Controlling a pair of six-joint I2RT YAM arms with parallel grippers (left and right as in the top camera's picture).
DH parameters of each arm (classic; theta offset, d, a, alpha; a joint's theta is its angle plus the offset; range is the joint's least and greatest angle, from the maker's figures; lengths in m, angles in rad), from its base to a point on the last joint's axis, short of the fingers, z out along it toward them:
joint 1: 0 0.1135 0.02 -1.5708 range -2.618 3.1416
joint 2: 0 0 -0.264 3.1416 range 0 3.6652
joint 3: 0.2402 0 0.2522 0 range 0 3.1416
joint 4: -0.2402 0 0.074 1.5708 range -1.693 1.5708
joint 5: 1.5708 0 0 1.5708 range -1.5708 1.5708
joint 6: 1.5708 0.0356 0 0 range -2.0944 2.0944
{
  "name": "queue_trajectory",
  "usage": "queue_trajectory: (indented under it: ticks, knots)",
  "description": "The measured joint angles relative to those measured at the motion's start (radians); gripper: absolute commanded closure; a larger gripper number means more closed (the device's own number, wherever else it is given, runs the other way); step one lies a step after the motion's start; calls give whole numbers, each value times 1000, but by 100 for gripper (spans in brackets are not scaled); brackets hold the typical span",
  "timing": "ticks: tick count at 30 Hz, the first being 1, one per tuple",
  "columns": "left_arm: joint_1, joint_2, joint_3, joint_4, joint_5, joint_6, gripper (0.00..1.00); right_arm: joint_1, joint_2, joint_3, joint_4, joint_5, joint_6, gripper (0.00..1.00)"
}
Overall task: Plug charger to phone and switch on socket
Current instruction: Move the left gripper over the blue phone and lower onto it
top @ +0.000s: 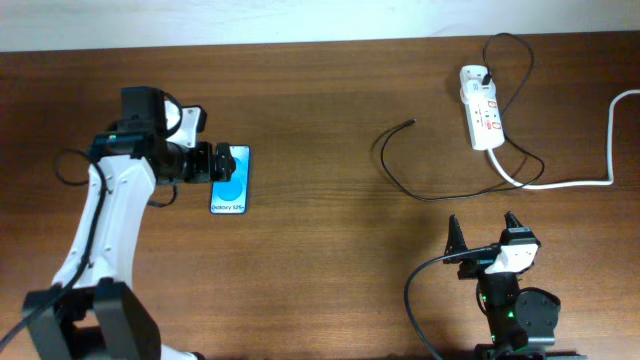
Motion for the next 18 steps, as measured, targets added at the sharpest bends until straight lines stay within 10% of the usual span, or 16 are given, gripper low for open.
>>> queue_trajectory:
  ticks: [18]
  knots:
    - [-135, 151, 0, 126, -229, -33, 1, 0, 0, 0, 0, 0, 0, 2]
